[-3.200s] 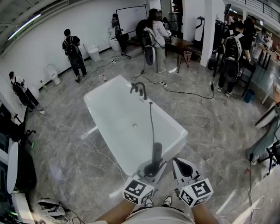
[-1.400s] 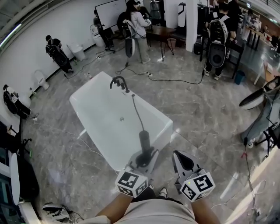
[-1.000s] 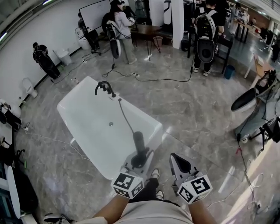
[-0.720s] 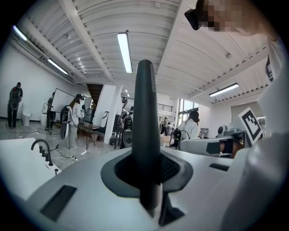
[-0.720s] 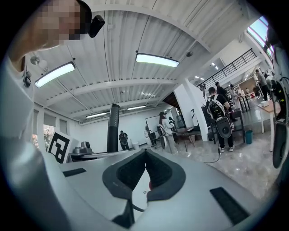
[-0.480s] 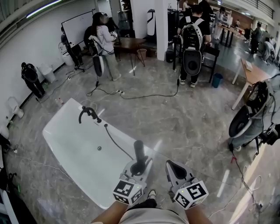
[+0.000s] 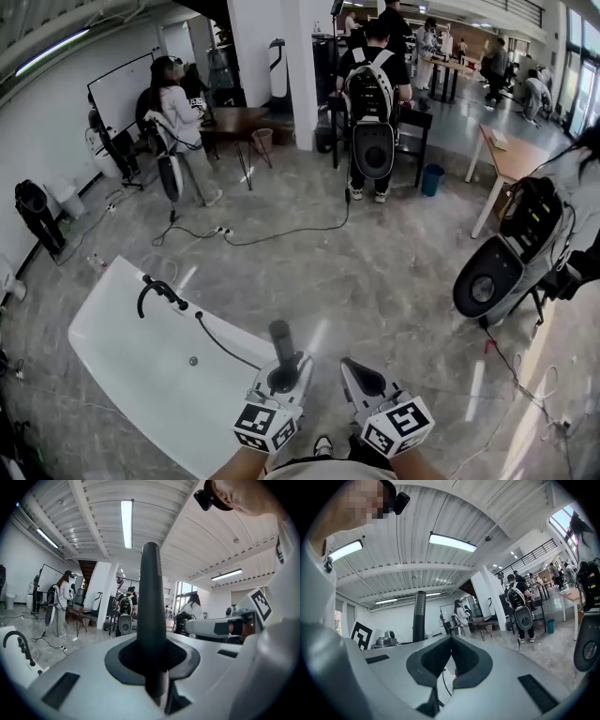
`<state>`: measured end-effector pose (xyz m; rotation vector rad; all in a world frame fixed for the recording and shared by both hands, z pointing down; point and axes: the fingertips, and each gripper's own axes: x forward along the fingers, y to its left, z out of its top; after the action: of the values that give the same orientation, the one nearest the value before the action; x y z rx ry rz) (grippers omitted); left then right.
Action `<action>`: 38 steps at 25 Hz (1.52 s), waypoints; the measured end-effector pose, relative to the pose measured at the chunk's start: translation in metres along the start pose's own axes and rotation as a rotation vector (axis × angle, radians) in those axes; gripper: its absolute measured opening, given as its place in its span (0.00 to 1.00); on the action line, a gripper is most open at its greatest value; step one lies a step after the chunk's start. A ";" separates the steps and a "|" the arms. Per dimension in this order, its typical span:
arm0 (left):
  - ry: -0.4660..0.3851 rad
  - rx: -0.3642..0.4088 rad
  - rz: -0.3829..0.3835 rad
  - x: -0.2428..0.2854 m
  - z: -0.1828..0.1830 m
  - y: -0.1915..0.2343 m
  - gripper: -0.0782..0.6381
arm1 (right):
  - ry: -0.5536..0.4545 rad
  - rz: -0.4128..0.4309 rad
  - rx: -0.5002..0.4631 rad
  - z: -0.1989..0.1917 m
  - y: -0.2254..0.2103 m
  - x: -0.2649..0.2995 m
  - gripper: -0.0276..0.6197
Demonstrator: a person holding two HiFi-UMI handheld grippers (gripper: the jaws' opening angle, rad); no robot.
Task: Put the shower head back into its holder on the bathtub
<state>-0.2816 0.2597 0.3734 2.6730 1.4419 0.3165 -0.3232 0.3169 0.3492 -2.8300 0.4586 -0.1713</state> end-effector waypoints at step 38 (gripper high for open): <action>-0.050 -0.058 0.429 0.231 0.047 0.179 0.21 | 0.113 0.409 -0.008 0.062 -0.201 0.256 0.06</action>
<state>-0.0017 0.3543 0.3914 2.8963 0.8192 0.3099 -0.0135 0.4325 0.3651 -2.6715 1.0472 -0.2462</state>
